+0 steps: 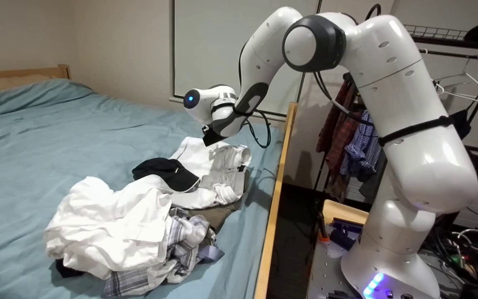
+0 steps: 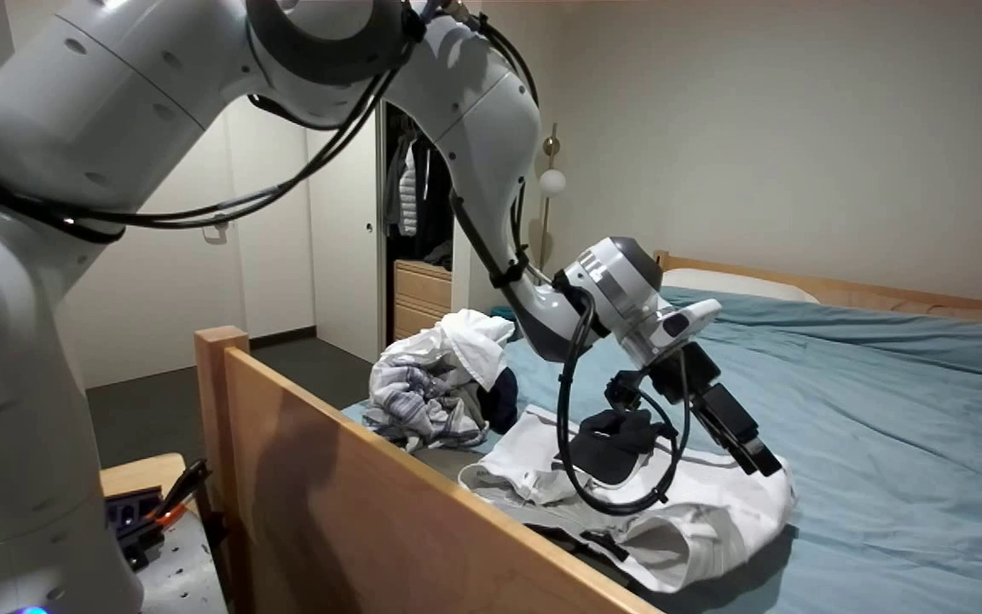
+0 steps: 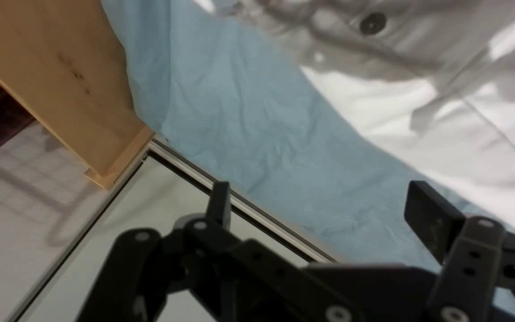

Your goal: Unfold the white short then move the black cap to the left

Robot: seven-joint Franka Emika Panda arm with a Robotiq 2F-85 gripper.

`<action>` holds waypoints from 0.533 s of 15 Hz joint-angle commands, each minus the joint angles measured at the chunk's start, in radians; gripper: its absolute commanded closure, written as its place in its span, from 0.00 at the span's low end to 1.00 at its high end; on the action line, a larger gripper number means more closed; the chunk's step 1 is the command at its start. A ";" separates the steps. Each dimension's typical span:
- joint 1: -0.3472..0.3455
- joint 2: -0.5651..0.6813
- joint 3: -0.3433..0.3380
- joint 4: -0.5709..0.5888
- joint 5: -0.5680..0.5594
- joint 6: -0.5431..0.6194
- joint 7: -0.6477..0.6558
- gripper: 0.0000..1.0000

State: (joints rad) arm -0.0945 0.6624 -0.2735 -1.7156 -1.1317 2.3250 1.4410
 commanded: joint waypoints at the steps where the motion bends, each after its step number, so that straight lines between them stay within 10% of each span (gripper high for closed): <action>1: -0.091 0.091 0.015 0.058 0.052 0.022 -0.006 0.00; 8: -0.136 -0.052 0.086 -0.072 0.318 0.251 -0.146 0.00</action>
State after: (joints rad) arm -0.2319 0.7313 -0.2192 -1.6946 -0.9108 2.4953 1.3769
